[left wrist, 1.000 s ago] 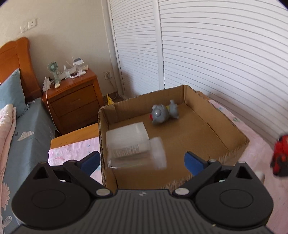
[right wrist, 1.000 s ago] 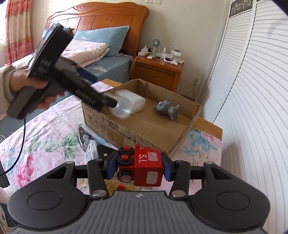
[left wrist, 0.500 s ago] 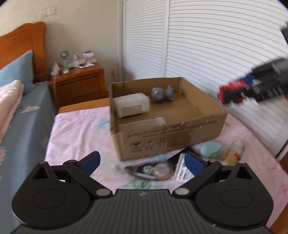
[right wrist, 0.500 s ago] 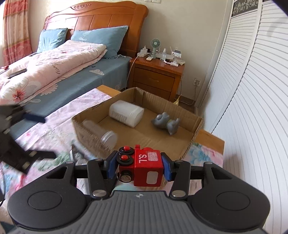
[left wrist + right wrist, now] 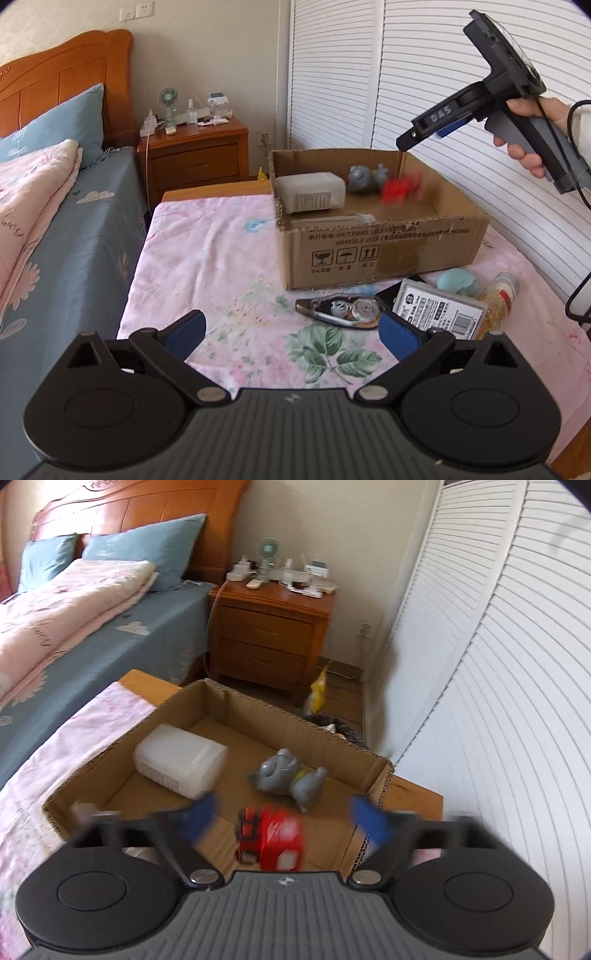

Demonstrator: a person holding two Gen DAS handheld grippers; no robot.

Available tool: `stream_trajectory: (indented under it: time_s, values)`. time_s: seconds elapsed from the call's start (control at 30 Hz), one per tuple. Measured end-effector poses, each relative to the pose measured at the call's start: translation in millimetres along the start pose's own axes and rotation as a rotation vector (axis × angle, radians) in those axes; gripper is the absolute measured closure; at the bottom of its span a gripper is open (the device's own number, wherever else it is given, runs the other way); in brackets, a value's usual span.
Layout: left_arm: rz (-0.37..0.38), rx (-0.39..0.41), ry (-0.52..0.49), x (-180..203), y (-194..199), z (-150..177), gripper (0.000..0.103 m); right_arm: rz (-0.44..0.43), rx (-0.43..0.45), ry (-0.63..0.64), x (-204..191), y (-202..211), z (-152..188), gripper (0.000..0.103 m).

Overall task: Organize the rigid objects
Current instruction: 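Open right gripper to drop red train into cardboard box, then move left gripper to black block with red buttons while right gripper withdraws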

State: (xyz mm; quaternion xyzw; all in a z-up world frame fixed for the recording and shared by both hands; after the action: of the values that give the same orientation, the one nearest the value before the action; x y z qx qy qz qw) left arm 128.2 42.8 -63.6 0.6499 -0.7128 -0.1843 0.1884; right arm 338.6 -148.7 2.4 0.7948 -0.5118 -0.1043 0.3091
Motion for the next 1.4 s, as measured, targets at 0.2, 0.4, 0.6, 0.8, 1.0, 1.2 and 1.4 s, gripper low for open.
stream_trajectory:
  time_s: [0.2,0.4,0.6,0.8,1.0,1.2,1.4]
  values:
    - [-0.005,-0.017,-0.004,2,1,4,0.004,-0.002,0.006,-0.016,-8,20,12,0.002]
    - [0.015,-0.019,-0.032,15,8,5,0.004,0.022,-0.021,-0.056,-14,49,31,0.000]
    - [0.038,-0.033,-0.070,29,15,10,0.003,0.036,-0.052,-0.103,-24,77,69,0.000]
    - [0.068,-0.052,-0.109,45,22,17,0.003,0.091,-0.072,-0.143,-36,107,123,0.000]
    - [0.104,-0.073,-0.182,65,27,28,0.003,0.162,-0.066,-0.292,-44,136,184,0.000]
    - [0.218,-0.066,-0.225,90,43,39,0.003,0.191,-0.082,-0.349,-52,154,226,0.000]
    - [0.296,-0.079,-0.259,115,41,51,0.003,0.202,-0.079,-0.364,-50,163,240,0.000]
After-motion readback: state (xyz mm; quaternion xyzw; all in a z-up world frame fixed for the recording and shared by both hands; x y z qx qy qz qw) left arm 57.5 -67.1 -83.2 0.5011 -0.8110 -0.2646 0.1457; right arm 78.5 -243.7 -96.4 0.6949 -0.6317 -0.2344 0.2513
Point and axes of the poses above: each gripper's, at about its wrist camera, not at the fingertips, and y roughly against the way its jaws point, x to its right, z to its underside, the point moved 4 cm from there along -y, roughly the way its jaws point, and after that the axes turned 9 degrees about x, right-handed, at the moved point
